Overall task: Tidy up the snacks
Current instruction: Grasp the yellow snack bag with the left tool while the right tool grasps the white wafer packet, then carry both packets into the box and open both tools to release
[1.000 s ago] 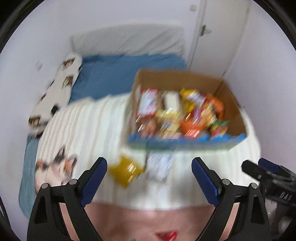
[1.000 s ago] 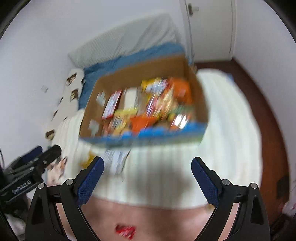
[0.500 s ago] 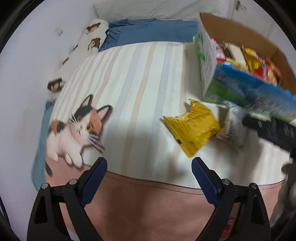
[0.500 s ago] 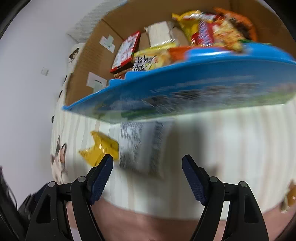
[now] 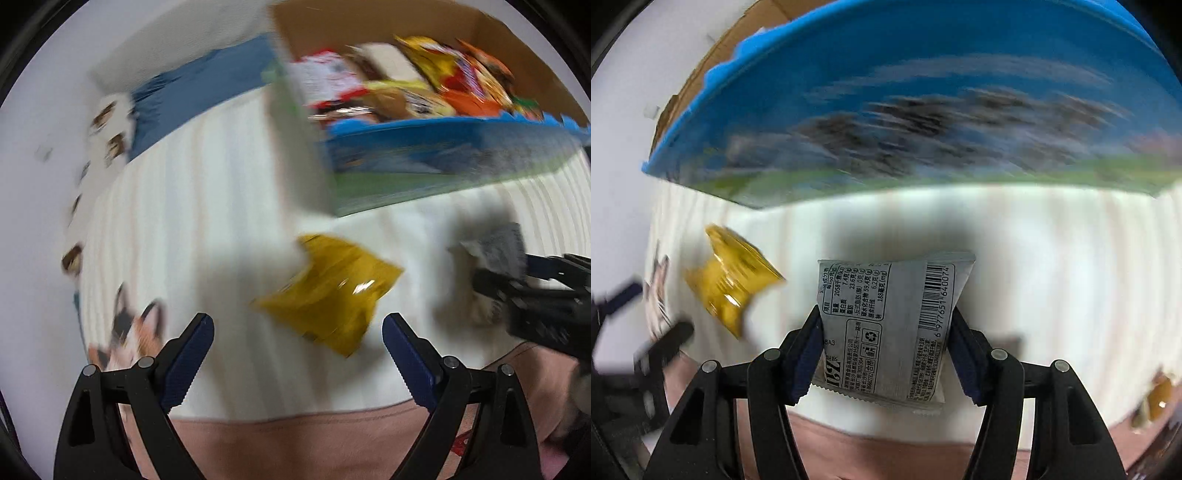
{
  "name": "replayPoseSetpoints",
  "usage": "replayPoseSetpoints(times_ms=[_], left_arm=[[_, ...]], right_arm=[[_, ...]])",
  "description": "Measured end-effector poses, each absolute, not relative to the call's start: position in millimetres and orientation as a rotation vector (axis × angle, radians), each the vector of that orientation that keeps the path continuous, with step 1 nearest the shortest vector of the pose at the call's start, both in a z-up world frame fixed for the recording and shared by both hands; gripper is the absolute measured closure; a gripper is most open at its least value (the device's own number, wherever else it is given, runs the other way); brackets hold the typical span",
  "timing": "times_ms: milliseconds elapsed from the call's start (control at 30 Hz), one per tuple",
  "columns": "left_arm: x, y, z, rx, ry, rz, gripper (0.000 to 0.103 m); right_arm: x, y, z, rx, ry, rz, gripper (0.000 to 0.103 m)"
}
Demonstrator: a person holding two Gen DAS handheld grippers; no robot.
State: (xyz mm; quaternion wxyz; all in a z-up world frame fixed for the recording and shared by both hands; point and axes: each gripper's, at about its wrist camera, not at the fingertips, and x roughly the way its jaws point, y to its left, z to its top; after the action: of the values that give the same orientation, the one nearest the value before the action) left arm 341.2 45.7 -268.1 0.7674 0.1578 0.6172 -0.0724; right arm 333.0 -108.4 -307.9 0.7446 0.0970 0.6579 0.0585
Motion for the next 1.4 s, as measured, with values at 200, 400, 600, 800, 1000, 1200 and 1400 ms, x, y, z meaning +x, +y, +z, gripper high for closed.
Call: replayPoseSetpoints(times_ms=[200,400,600,800,1000,1200,1400], left_arm=[[371.2,21.4,-306.3,0.357,1.482,-0.263,0.016],[371.7,33.4,-313.9,0.228,1.513,-0.199,0.036],[343.6,65.9,-312.9,-0.004,1.537,-0.109,0.038],[277.2,78.9,-321.2,-0.160,1.558,-0.052,0.038],[246.1,90.2,-352.5,-0.175,1.609,0.002,0.038],[245.2,96.2,-366.3,-0.204,1.588,0.015,0.037],[236.4,119.8,-369.9,-0.318,1.531,-0.002,0.016]], right_arm=[[321.4,-141.7,-316.4,0.307,1.481,0.116,0.036],[322.0,-140.1,-329.3,0.309,1.494,0.090,0.034],[305.3,-119.6,-330.3,0.221,1.494,0.114,0.039],[259.0,-114.8,-332.8,0.149,1.537,0.170,0.040],[229.4,-109.7,-341.6,0.100,1.566,0.176,0.038],[233.2,-112.8,-349.6,0.161,1.573,0.175,0.022],[255.8,-104.5,-366.0,0.224,1.610,0.210,0.007]])
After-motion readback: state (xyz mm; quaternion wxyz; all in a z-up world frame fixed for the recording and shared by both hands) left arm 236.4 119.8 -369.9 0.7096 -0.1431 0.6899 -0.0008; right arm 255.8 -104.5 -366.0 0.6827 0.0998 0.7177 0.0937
